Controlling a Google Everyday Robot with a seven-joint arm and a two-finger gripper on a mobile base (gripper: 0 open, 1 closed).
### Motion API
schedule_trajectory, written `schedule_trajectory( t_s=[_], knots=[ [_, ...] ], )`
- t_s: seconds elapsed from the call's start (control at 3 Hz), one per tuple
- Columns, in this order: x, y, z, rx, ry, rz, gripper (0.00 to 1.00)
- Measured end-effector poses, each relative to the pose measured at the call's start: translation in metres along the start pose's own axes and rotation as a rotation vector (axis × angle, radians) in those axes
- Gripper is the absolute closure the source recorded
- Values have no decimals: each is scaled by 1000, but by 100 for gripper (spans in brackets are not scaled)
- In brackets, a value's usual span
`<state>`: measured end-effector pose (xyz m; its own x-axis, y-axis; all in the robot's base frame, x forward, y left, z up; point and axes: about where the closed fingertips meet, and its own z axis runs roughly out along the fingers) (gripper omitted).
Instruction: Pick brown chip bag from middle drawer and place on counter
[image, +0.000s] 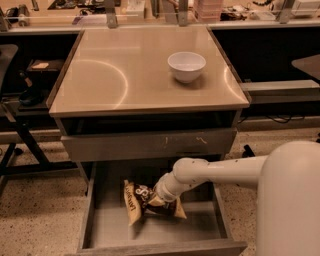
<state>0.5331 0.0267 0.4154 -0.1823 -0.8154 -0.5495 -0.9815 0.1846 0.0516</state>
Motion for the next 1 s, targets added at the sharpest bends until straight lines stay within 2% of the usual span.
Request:
schedule_trajectory(
  t_s=[0.33, 0.67, 1.0],
  knots=[
    [-9, 7, -42, 39, 12, 69, 100],
    [-20, 16, -95, 108, 43, 136, 100],
    [-62, 22, -193, 248, 81, 123, 100]
  ],
)
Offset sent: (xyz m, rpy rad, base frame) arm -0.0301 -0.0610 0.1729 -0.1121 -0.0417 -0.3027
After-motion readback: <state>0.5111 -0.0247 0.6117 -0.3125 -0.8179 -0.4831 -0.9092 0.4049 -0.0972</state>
